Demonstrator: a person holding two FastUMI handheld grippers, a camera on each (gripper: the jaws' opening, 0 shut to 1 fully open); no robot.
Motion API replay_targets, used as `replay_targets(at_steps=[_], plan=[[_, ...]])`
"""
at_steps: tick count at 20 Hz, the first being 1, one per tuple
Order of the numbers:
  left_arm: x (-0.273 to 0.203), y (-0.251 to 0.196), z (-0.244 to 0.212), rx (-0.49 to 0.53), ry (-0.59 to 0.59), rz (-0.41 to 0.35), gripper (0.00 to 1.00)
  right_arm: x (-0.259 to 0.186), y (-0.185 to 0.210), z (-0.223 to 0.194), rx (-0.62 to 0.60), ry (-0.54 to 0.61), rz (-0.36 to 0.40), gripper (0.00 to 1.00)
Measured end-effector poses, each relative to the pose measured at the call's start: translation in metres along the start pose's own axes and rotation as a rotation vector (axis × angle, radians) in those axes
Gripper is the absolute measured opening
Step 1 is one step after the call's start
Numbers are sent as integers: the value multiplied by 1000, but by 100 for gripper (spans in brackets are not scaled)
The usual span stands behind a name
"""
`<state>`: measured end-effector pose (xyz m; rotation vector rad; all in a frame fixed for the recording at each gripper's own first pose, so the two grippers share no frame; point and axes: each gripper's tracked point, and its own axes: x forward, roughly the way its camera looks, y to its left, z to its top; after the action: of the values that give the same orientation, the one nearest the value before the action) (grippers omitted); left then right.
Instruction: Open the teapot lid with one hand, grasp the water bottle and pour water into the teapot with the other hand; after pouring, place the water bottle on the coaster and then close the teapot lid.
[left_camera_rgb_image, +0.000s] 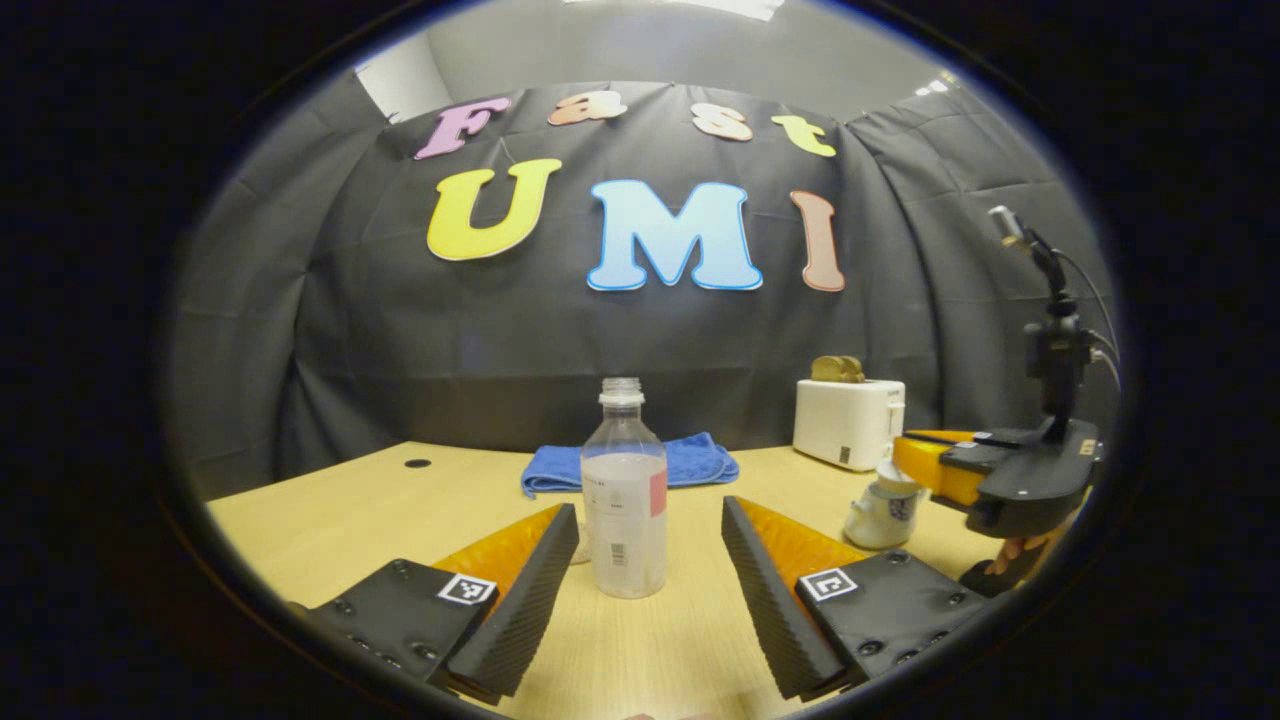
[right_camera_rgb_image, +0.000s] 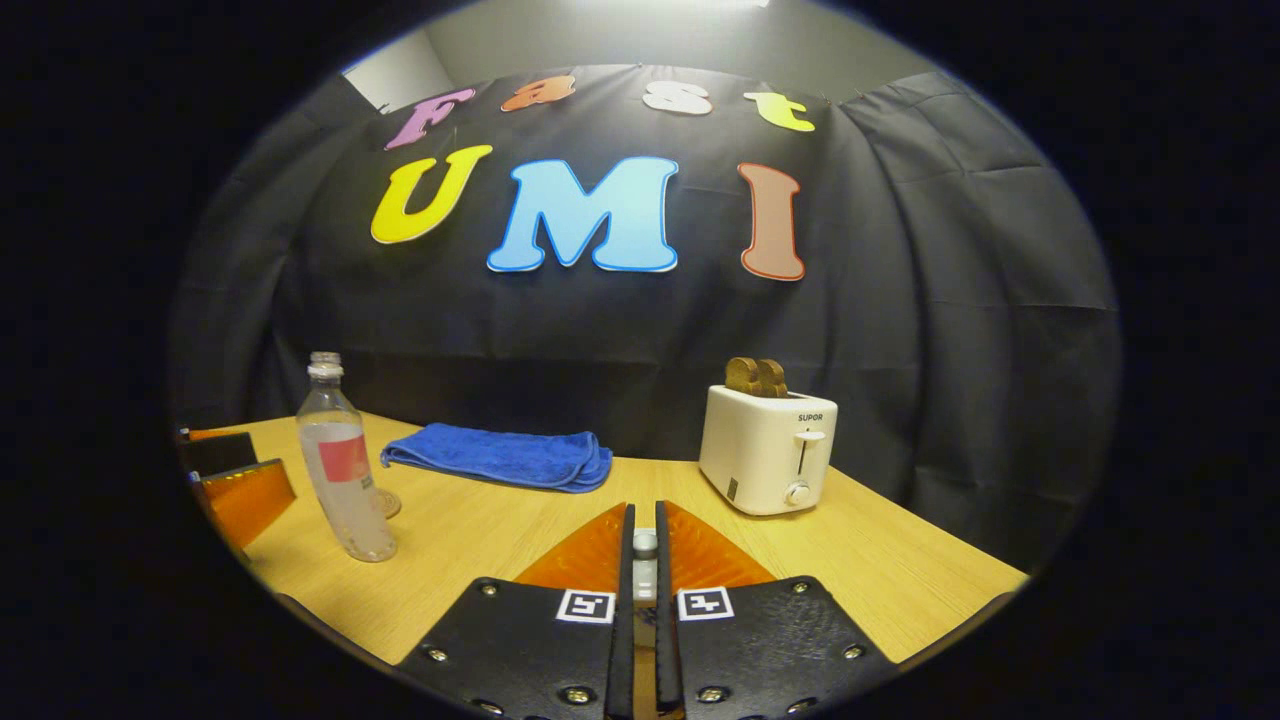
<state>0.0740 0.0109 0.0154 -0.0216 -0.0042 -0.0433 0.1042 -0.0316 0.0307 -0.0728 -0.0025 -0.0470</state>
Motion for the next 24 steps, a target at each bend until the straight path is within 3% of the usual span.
replay_targets(at_steps=[6,13,24], plan=[[33,7,-16,-37,56,20,100,-34,16,8,-44,-59,47,8],[57,16,-24,-37,89,44,100,-47,22,-1,-25,-43,93,8],[91,13,-28,-23,94,27,100,-68,21,-2,-4,-36,99,8]])
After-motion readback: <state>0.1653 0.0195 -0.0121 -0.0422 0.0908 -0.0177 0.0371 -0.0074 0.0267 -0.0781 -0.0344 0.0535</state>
